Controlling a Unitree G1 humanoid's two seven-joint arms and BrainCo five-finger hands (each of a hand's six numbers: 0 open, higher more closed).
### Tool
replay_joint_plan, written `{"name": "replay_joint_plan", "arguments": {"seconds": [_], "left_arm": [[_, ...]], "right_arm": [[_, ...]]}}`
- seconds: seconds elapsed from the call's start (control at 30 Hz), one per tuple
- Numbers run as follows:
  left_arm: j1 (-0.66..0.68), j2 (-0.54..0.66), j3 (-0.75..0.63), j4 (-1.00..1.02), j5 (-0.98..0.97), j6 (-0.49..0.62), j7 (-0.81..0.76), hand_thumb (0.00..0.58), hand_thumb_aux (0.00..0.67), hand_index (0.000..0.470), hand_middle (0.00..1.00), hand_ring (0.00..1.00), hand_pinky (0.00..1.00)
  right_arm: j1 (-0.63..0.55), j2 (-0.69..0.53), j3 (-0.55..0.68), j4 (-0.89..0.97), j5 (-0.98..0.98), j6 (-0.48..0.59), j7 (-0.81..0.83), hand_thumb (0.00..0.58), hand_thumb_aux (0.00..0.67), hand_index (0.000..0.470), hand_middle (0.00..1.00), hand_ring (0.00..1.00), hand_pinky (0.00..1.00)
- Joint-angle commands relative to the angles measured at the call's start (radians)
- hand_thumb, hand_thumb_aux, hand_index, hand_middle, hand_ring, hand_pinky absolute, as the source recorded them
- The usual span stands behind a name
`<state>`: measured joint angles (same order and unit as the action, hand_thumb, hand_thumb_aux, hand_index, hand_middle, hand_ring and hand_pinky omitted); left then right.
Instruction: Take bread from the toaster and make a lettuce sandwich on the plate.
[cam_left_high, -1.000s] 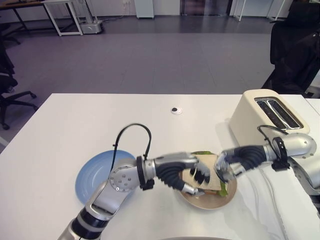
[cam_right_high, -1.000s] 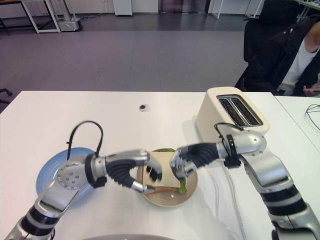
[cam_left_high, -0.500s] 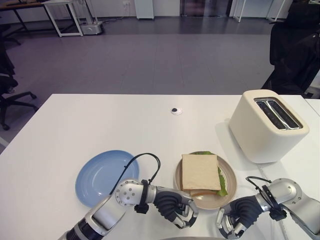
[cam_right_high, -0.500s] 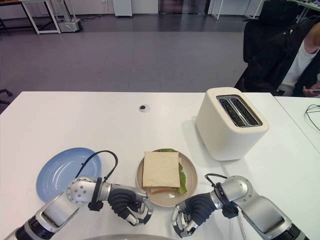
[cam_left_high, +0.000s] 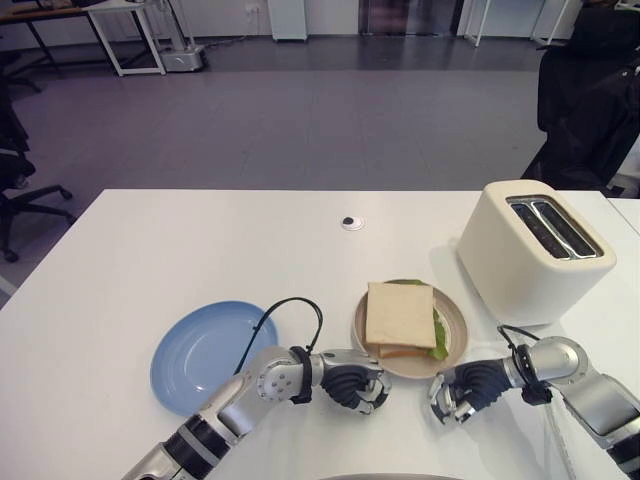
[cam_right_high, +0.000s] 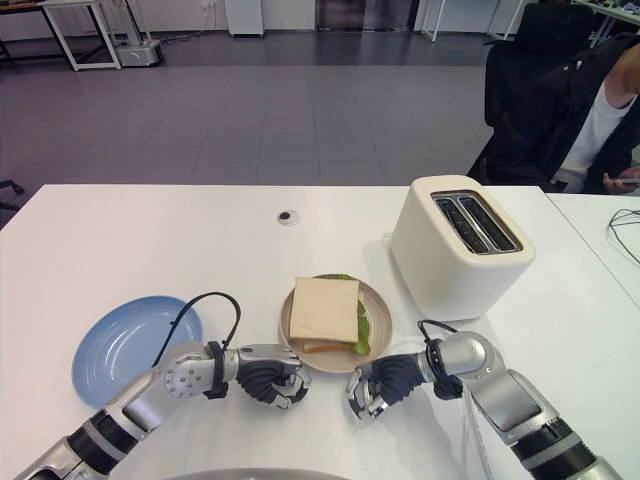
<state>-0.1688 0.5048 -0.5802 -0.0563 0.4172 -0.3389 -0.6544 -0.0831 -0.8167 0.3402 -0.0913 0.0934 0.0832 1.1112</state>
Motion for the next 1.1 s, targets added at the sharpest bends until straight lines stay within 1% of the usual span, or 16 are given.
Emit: {"name": "replay_joint_plan", "arguments": {"seconds": [0.03, 0.1, 0.27, 0.37, 0.4, 0.5, 0.67, 0.77, 0.83, 0.87, 0.9, 0.93, 0.97, 1.0, 1.03, 1.1], "left_arm": [[-0.107, -0.045, 0.034, 0.159, 0.069, -0.013, 0.102, 0.58, 0.67, 0.47, 1.0, 1.0, 1.0], [-0.173, -0.076, 0.042, 0.305, 0.117, -0.04, 0.208, 0.58, 0.67, 0.47, 1.0, 1.0, 1.0], [-0.35, -0.145, 0.065, 0.721, 0.142, -0.153, 0.413, 0.58, 0.67, 0.47, 1.0, 1.0, 1.0], [-0.445, -0.19, 0.069, 0.942, 0.141, -0.207, 0.497, 0.58, 0.67, 0.47, 1.0, 1.0, 1.0], [-0.462, -0.199, 0.068, 0.986, 0.143, -0.222, 0.514, 0.58, 0.67, 0.47, 1.0, 1.0, 1.0], [-0.499, -0.226, 0.07, 1.07, 0.136, -0.262, 0.541, 0.58, 0.67, 0.47, 1.0, 1.0, 1.0], [-0.512, -0.227, 0.093, 1.102, 0.108, -0.31, 0.544, 0.58, 0.67, 0.47, 1.0, 1.0, 1.0], [-0.497, -0.221, 0.13, 1.063, 0.059, -0.335, 0.516, 0.58, 0.67, 0.47, 1.0, 1.0, 1.0], [-0.456, -0.235, 0.197, 0.961, -0.08, -0.344, 0.429, 0.58, 0.67, 0.47, 1.0, 1.0, 1.0], [-0.417, -0.253, 0.235, 0.844, -0.212, -0.311, 0.348, 0.58, 0.67, 0.47, 1.0, 1.0, 1.0], [-0.381, -0.27, 0.265, 0.712, -0.341, -0.259, 0.28, 0.571, 0.589, 0.413, 0.94, 0.94, 0.94], [-0.352, -0.29, 0.295, 0.581, -0.459, -0.197, 0.242, 0.307, 0.21, 0.147, 0.22, 0.22, 0.22], [-0.329, -0.301, 0.317, 0.478, -0.535, -0.139, 0.228, 0.0, 0.0, 0.0, 0.0, 0.0, 0.0], [-0.302, -0.307, 0.348, 0.375, -0.585, -0.07, 0.25, 0.0, 0.0, 0.0, 0.0, 0.0, 0.0], [-0.27, -0.314, 0.386, 0.275, -0.626, 0.002, 0.288, 0.0, 0.0, 0.0, 0.0, 0.0, 0.0], [-0.21, -0.327, 0.439, 0.124, -0.684, 0.121, 0.345, 0.0, 0.0, 0.0, 0.0, 0.0, 0.0]], "right_arm": [[-0.1, 0.074, -0.01, 0.185, -0.074, -0.026, -0.083, 0.58, 0.67, 0.47, 1.0, 1.0, 1.0], [-0.149, 0.108, -0.005, 0.262, -0.09, -0.05, -0.099, 0.58, 0.67, 0.47, 1.0, 1.0, 1.0], [-0.268, 0.201, -0.001, 0.476, -0.118, -0.105, -0.141, 0.58, 0.67, 0.47, 1.0, 1.0, 1.0], [-0.364, 0.277, 0.0, 0.635, -0.139, -0.143, -0.188, 0.58, 0.67, 0.47, 1.0, 1.0, 1.0], [-0.396, 0.308, -0.01, 0.672, -0.123, -0.134, -0.189, 0.58, 0.67, 0.47, 1.0, 1.0, 1.0], [-0.473, 0.368, -0.026, 0.79, -0.133, -0.155, -0.225, 0.58, 0.67, 0.47, 1.0, 1.0, 1.0], [-0.531, 0.398, -0.059, 0.913, -0.146, -0.226, -0.297, 0.58, 0.67, 0.47, 1.0, 1.0, 1.0], [-0.53, 0.397, -0.083, 0.896, -0.131, -0.252, -0.306, 0.58, 0.67, 0.47, 1.0, 1.0, 1.0], [-0.496, 0.377, -0.109, 0.786, -0.087, -0.222, -0.267, 0.58, 0.67, 0.47, 1.0, 1.0, 1.0], [-0.464, 0.359, -0.125, 0.683, -0.041, -0.177, -0.22, 0.58, 0.67, 0.47, 0.96, 0.96, 0.96], [-0.423, 0.337, -0.142, 0.561, 0.014, -0.135, -0.167, 0.466, 0.373, 0.262, 0.53, 0.53, 0.53], [-0.382, 0.325, -0.175, 0.43, 0.081, -0.075, -0.149, 0.319, 0.221, 0.155, 0.35, 0.35, 0.35], [-0.354, 0.325, -0.211, 0.326, 0.141, -0.023, -0.151, 0.124, 0.076, 0.053, 0.24, 0.24, 0.24], [-0.343, 0.34, -0.254, 0.238, 0.191, 0.017, -0.188, 0.0, 0.0, 0.0, 0.0, 0.0, 0.0], [-0.337, 0.369, -0.303, 0.155, 0.243, 0.069, -0.254, 0.0, 0.0, 0.0, 0.0, 0.0, 0.0], [-0.318, 0.466, -0.385, 0.014, 0.292, 0.086, -0.434, 0.0, 0.0, 0.0, 0.0, 0.0, 0.0]]}}
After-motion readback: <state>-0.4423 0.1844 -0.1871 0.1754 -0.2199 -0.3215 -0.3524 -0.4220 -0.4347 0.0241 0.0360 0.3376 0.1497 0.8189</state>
